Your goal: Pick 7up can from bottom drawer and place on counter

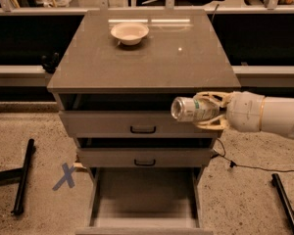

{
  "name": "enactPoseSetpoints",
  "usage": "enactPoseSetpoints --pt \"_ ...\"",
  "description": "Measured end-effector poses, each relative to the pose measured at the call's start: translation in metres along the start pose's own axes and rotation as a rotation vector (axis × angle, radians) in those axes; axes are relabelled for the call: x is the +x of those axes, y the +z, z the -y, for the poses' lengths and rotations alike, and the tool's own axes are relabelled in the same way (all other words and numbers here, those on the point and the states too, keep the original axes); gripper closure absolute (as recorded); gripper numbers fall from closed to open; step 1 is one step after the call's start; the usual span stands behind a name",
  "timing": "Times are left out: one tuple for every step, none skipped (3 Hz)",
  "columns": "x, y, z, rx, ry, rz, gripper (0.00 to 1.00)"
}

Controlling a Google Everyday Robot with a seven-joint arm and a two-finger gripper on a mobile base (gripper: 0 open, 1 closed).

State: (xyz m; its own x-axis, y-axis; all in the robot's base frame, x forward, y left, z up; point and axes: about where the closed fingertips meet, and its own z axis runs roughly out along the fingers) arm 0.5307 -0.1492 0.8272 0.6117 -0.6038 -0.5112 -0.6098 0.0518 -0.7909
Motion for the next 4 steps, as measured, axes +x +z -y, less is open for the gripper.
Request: enactPoseSetpoints --pt "0.004 -0.004 0.030 0.010 -0.001 -0.040 1.00" --pt "0.014 -0.003 0.057 0.004 0.016 -0.089 1.00" --pt "0.032 0.003 0.078 -0.006 0.068 -0.120 1.00" --pt "0.048 0.011 0.102 -0.001 0.121 -0.127 1.00"
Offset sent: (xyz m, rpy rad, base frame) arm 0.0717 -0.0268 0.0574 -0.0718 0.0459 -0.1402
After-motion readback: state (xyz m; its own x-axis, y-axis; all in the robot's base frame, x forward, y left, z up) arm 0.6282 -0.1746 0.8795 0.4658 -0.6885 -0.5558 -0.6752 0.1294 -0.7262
